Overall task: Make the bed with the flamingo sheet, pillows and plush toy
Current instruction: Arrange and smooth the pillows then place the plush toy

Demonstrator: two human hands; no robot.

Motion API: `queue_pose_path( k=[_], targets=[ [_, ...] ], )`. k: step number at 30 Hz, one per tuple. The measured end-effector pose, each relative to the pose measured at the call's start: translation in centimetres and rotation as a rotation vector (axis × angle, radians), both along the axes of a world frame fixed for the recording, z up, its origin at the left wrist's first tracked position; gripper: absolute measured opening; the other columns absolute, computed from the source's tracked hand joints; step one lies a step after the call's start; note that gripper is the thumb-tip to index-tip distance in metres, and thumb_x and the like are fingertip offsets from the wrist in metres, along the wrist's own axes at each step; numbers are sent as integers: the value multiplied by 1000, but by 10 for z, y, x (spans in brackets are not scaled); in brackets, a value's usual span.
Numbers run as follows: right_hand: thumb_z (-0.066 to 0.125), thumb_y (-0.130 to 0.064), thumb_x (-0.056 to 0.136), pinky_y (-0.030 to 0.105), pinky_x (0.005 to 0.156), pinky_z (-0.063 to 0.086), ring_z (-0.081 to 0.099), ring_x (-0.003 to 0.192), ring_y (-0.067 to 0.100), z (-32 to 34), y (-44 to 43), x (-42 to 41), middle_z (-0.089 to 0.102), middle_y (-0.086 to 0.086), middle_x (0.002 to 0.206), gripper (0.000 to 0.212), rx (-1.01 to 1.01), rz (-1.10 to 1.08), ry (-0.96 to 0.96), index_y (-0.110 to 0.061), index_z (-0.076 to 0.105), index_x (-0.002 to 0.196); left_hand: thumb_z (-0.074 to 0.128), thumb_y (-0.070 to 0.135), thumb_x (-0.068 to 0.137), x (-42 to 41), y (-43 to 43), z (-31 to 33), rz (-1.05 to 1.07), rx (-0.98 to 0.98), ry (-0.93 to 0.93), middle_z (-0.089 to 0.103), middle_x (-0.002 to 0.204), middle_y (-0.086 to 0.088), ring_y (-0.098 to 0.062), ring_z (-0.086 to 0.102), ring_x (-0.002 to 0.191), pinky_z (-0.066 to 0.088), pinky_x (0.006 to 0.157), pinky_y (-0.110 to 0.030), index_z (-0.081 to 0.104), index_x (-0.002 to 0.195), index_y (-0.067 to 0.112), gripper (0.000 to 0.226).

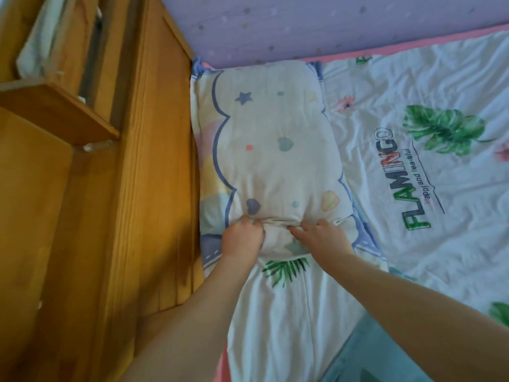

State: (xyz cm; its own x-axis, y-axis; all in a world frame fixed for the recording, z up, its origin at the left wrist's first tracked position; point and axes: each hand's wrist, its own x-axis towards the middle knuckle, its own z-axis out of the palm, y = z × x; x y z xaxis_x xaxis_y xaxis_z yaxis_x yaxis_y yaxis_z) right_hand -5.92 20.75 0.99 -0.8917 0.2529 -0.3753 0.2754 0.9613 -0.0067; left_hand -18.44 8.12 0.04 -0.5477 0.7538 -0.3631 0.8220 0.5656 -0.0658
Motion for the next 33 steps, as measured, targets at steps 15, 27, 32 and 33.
queue_pose_path(
  k=[15,27,32,33],
  targets=[
    [42,8,90,40,102,42,20,144,18,26,7,71,-1,-12,160,81,-318,57,-340,-34,11,151,59,20,89,31,5,37,345,-416,-421,38,143,-15,-35,44,126,44,98,-42,41,138,12,53],
    [48,-14,95,36,112,30,-3,148,18,27,25,89,-9,-2,160,75,-221,-185,-7,-18,1,152,81,49,64,60,54,26,35,-144,-112,-26,156,-2,-33,-17,144,15,111,-60,-16,149,25,130],
    [70,-43,80,37,116,21,-9,147,20,1,29,59,-19,2,158,111,-188,-207,-18,-13,-10,151,81,60,52,47,49,-5,114,-192,-175,-41,149,-4,-37,-29,139,5,108,-70,-30,144,27,148],
    [73,-45,77,38,116,21,-11,147,20,-9,30,56,-21,2,158,117,-190,-214,-44,-14,-11,151,81,62,51,45,50,-15,115,-195,-186,-40,149,-4,-37,-29,140,4,107,-71,-30,144,27,149]
  ],
)
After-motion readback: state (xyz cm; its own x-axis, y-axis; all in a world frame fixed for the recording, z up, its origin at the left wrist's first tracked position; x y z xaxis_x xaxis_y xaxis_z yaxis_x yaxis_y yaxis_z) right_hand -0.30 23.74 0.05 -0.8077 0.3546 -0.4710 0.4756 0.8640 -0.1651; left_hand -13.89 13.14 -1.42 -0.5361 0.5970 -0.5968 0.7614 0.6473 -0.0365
